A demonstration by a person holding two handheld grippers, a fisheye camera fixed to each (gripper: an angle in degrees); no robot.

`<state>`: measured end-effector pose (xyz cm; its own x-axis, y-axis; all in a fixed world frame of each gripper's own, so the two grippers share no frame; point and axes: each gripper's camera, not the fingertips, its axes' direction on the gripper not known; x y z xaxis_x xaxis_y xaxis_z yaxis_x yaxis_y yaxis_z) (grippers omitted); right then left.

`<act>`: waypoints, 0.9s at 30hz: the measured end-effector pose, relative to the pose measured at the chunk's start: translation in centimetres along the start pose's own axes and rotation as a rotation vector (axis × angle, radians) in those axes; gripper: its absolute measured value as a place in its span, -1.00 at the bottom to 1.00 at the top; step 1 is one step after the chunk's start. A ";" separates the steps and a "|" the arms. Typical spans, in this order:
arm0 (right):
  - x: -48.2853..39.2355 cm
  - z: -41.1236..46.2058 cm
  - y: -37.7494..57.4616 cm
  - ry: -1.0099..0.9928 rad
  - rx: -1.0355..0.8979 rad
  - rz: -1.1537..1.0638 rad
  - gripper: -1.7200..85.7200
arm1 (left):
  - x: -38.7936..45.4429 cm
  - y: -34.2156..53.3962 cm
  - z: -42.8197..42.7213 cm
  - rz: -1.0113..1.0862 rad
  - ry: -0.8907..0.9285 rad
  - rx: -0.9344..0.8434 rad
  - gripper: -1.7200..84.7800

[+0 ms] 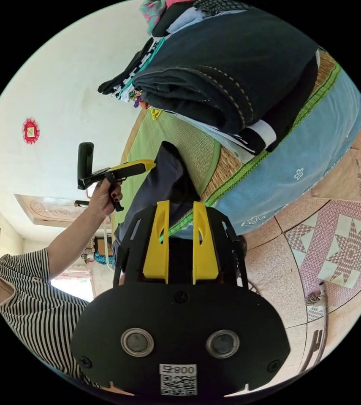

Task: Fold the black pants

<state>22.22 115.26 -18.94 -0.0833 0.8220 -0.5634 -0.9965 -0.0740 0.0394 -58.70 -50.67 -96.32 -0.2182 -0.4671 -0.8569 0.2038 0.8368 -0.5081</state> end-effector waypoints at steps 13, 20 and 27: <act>-4.9 0.2 0.5 0.003 0.002 -0.086 -0.90 | -0.1 1.9 0.2 0.067 0.071 -0.001 -0.92; -5.4 1.9 0.1 0.065 -0.018 -0.040 -0.91 | -1.4 3.6 2.4 0.013 0.074 -0.010 -0.88; -8.4 2.2 1.7 0.100 0.042 -0.030 -0.92 | -2.5 13.4 0.0 -0.078 0.054 0.163 -0.88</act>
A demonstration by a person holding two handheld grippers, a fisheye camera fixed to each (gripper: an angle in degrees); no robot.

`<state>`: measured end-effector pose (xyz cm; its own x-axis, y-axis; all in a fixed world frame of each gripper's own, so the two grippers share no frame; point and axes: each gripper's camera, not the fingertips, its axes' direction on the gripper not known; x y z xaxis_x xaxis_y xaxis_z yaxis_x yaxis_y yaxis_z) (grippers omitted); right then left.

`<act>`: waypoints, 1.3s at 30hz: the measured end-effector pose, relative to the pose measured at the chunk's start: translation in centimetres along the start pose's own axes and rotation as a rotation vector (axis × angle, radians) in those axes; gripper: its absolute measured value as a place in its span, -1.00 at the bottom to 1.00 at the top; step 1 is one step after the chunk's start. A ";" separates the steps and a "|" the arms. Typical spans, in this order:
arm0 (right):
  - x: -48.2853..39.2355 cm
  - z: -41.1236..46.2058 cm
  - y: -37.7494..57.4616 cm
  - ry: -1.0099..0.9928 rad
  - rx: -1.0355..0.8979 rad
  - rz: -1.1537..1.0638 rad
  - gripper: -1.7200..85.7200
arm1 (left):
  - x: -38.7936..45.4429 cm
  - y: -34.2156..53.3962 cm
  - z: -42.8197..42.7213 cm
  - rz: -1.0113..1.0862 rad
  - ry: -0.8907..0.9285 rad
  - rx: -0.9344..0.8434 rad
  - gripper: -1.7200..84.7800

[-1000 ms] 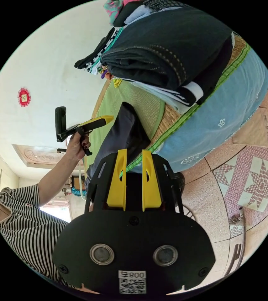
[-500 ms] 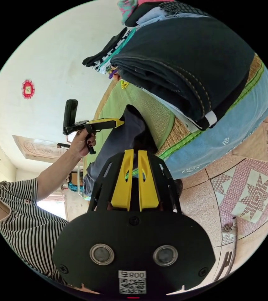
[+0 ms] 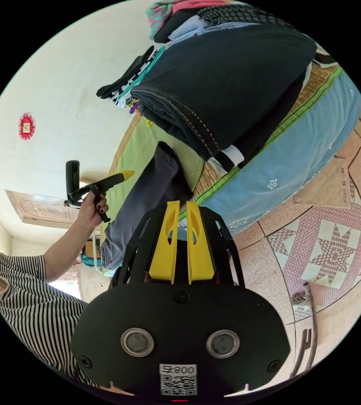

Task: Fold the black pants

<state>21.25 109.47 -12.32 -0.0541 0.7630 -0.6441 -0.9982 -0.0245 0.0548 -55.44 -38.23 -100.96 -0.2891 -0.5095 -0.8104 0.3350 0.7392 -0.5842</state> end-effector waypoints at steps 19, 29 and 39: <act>-21.9 17.6 1.5 0.536 -0.190 -0.600 -0.96 | -1.5 30.4 3.2 -0.188 -0.544 -0.039 -0.96; -27.3 22.1 0.1 0.598 -0.260 -0.568 -0.95 | -10.9 45.5 -2.7 -0.427 -0.281 0.223 -0.96; -42.6 29.6 -0.5 0.296 -0.227 -0.845 -0.85 | -27.3 64.9 -8.7 -0.667 -0.353 0.342 -0.91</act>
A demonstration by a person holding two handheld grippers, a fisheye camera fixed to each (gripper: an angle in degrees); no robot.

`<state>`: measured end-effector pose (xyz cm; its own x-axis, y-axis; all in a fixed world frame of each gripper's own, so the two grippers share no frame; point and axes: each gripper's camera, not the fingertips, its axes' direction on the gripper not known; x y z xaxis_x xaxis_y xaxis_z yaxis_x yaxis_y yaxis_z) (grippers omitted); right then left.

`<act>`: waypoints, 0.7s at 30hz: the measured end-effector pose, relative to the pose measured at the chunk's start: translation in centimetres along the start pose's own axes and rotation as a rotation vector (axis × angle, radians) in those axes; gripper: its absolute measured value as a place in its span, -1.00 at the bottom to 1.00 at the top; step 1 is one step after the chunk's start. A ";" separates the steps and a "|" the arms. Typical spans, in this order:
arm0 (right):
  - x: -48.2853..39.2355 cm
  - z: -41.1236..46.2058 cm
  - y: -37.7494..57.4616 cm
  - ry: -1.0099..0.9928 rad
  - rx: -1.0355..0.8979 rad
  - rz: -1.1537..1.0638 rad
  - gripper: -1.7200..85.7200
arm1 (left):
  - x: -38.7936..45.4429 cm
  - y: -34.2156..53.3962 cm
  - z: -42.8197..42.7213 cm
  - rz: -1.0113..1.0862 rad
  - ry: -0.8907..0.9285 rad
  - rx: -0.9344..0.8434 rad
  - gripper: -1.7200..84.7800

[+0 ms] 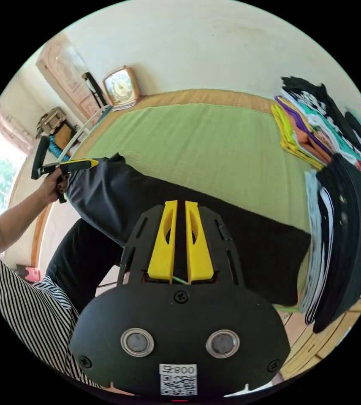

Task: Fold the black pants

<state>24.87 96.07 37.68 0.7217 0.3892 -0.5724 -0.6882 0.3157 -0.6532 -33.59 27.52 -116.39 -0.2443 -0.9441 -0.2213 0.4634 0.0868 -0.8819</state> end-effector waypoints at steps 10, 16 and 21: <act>-9.0 13.3 -14.6 -0.204 -0.221 -0.318 -0.80 | -13.0 -2.7 9.8 -0.016 0.012 -0.187 -0.82; -10.0 18.2 -16.9 -0.226 -0.310 -0.353 -0.84 | -17.8 -0.8 12.6 -0.001 -0.021 -0.151 -0.92; -10.5 17.1 -18.0 -0.227 -0.219 -0.378 -0.92 | -22.0 1.5 11.6 -0.058 0.042 0.021 -0.93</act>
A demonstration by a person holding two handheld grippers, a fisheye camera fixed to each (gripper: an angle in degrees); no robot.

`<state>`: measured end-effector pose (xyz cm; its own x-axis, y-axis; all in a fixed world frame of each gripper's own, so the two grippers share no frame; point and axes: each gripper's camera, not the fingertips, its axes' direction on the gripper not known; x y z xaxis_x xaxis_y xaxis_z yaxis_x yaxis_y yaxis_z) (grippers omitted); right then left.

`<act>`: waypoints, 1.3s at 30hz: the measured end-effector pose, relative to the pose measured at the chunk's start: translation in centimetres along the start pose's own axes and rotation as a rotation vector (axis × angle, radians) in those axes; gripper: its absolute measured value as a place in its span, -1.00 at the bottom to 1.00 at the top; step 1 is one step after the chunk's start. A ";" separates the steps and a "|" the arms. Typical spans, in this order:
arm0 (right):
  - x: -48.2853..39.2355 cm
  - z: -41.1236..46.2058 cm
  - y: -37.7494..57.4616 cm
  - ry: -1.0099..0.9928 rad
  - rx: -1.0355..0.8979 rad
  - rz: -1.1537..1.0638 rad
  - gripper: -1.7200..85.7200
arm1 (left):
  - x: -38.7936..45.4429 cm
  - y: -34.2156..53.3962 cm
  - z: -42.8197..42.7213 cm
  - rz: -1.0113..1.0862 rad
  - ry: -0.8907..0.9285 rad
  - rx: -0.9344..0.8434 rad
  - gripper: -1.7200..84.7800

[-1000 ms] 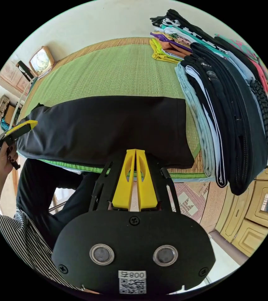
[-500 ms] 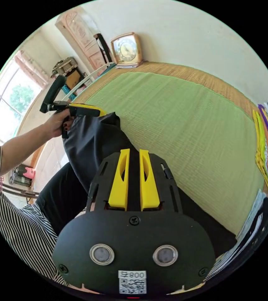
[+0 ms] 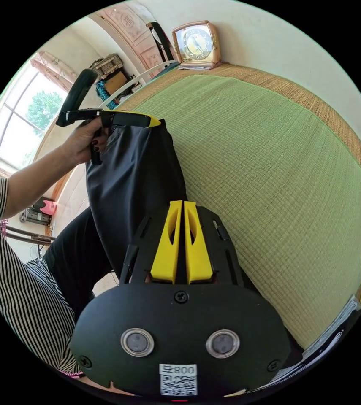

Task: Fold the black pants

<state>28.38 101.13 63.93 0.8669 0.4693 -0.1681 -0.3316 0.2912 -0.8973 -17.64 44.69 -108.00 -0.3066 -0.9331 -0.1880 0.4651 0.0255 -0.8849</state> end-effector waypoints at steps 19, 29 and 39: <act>2.2 5.2 -14.1 0.018 -0.025 -0.085 -0.81 | -13.9 8.3 6.6 -0.065 0.151 0.033 -0.80; -1.6 9.1 -16.1 -0.169 -0.034 -0.214 -0.94 | -15.6 10.5 11.8 -0.152 0.203 0.054 -0.80; -1.5 8.3 -17.1 -0.031 0.084 -0.175 -0.83 | -18.2 14.3 14.8 -0.199 0.166 0.063 -0.94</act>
<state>29.65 102.34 82.91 0.9027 0.4303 0.0017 -0.2074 0.4386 -0.8744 6.86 56.70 -110.96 -0.5268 -0.8457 -0.0850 0.4315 -0.1799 -0.8840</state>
